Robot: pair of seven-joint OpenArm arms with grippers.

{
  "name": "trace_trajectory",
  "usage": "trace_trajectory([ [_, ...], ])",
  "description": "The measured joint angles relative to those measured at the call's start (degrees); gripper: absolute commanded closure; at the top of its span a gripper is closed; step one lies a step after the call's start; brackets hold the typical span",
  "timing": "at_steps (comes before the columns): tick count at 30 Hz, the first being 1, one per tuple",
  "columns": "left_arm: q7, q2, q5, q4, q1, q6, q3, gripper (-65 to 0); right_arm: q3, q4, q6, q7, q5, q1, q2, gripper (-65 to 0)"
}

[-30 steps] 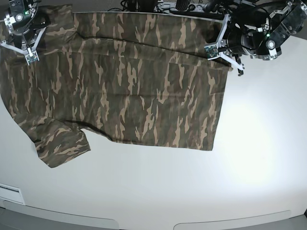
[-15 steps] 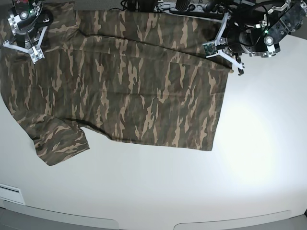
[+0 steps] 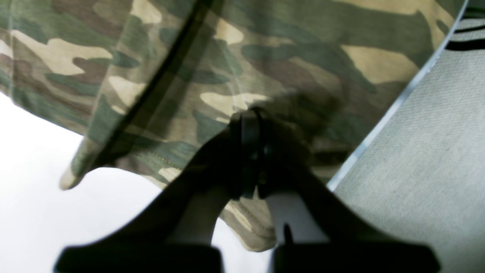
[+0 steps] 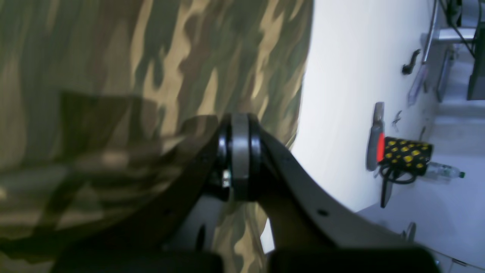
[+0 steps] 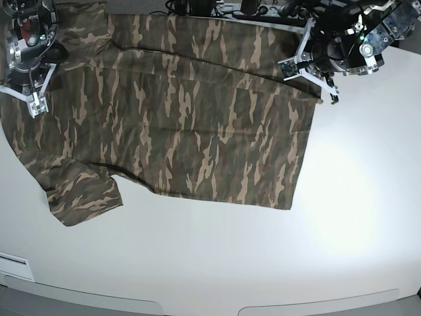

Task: Fold the T-shirt properly
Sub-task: 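Move the left gripper to the hem corner and grasp it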

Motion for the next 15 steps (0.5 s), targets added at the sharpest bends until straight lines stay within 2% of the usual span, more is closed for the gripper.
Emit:
trace_trajectory([
  [8, -0.3, -0.1, 0.5, 2.8, 0.0, 0.3, 0.0, 0.0, 0.0, 0.0, 0.0, 0.1, 0.0, 1.7, 0.0, 0.0],
  [12, -4.7, -0.1, 6.7, 5.5, 0.0, 8.3, -0.4, 0.0, 0.0, 0.0, -1.3, 1.1, 0.0, 1.7, -0.1, 0.0],
  [15, -8.9, -0.1, 11.2, 8.5, 0.3, 17.5, -3.8, 0.0, 0.0, 0.0, -1.9, 2.0, 0.0, 1.7, -0.2, 0.0],
])
